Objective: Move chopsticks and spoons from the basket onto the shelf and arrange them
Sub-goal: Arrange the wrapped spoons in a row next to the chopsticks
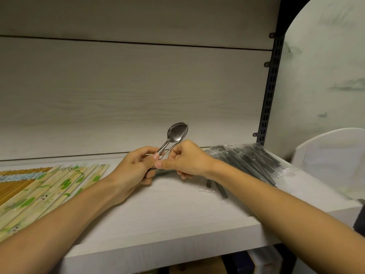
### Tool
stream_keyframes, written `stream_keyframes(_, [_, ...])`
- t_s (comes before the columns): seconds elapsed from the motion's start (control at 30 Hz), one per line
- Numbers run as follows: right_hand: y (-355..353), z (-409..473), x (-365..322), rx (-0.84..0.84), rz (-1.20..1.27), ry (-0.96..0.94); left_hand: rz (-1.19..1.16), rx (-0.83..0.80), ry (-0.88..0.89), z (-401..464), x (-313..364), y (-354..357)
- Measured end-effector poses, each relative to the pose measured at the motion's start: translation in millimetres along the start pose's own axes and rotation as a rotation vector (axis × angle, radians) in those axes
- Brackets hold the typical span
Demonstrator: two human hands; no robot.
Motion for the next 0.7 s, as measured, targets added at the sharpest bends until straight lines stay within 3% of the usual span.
stream_keyframes(0.17, [-25.6, 6.2, 6.5, 0.204, 0.364, 0.175, 0.001, 0.093, 0.114, 0.9, 4.6, -4.3])
stream_keyframes(0.4, [-28.4, 12.4, 19.4, 0.222, 0.676, 0.161, -0.098, -0.003, -0.073, -5.3, 5.3, 1.5])
stream_keyframes(0.57, [-25.2, 12.7, 27.6, 0.17, 0.617, 0.19, -0.097, -0.108, -0.182, -8.4, 5.6, -0.7])
stream_keyframes(0.7, [-28.8, 12.9, 26.1, 0.186, 0.497, 0.05, -0.05, -0.123, -0.174, -9.7, 8.6, -1.1])
Point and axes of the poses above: each hand's wrist, its own z-axis towards the middle knuckle, its own y-axis out of the palm, x = y × z, the point moved 3 cm from there along z, towards the middle knuckle, and after that the axes turned 13 degrees about -z, right-handed, at the moved point
